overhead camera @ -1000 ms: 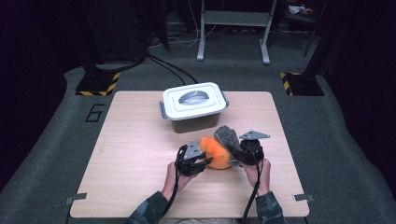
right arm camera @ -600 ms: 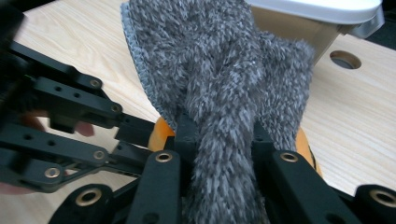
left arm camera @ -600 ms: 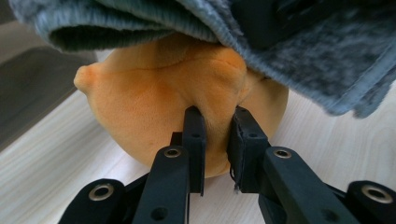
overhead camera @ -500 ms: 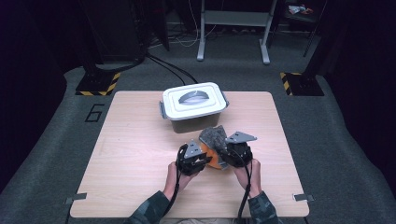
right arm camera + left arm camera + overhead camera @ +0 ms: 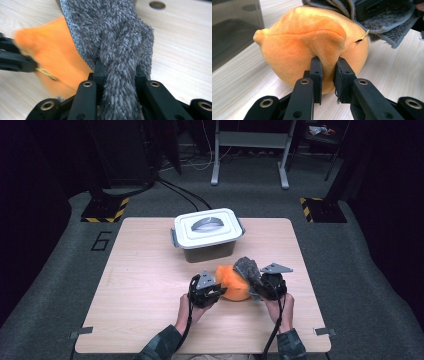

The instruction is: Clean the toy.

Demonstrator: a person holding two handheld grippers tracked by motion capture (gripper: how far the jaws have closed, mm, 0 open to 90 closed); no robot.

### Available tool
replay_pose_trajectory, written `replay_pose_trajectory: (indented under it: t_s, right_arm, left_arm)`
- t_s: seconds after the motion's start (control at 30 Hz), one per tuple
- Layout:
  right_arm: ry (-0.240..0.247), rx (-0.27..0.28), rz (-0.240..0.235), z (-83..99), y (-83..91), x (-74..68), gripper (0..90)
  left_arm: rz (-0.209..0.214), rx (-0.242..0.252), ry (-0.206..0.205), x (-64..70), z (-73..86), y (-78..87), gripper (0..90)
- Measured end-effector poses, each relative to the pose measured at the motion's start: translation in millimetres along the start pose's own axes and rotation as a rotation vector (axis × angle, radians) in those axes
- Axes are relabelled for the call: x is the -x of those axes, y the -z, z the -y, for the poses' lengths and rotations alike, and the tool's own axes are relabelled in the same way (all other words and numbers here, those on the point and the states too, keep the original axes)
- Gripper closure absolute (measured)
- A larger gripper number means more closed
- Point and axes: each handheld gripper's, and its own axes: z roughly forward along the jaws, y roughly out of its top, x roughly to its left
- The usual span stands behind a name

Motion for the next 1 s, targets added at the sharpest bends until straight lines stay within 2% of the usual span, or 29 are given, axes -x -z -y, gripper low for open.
replay_pose_trajectory:
  t_s: [0.13,0.27,0.43,0.53,0.57,0.7,0.77,0.8,0.87,1.0]
  right_arm:
    - [-0.04,-0.028,0.009,8.9,-5.8,12.2,72.7]
    - [-0.06,-0.067,0.015,16.5,-14.1,21.1,72.7]
    - [-0.097,-0.109,0.004,24.7,-28.1,31.1,72.7]
    - [-0.135,-0.157,0.001,32.6,-39.7,34.5,72.7]
    - [-0.133,-0.171,-0.002,36.0,-43.9,36.2,72.8]
    - [-0.176,-0.143,-0.044,39.2,-40.2,44.7,72.7]
    - [-0.194,-0.123,-0.04,35.8,-31.7,45.3,72.7]
    - [-0.193,-0.104,-0.038,33.5,-26.4,45.6,72.7]
    - [-0.19,-0.07,-0.043,27.5,-14.7,44.0,72.7]
    - [-0.124,-0.016,-0.029,9.6,6.4,32.3,72.7]
  left_arm:
    - [0.005,-0.001,0.016,-3.2,1.6,0.2,77.9]
    - [0.012,-0.002,0.018,-4.7,2.5,0.6,77.9]
    - [0.018,0.006,0.024,-6.6,3.7,-0.1,77.9]
    - [0.023,0.009,0.037,-7.7,4.9,0.2,77.9]
    - [0.024,0.01,0.04,-7.6,5.2,0.3,77.9]
    - [0.031,0.011,0.031,-8.3,5.4,0.3,77.6]
    - [0.035,0.002,0.024,-9.2,6.1,-0.5,77.5]
    - [0.032,0.011,0.037,-8.2,6.9,-0.7,77.5]
    - [0.03,0.013,0.036,-8.0,7.2,-0.6,77.5]
    - [0.023,0.009,0.004,-5.7,5.4,-0.1,77.5]
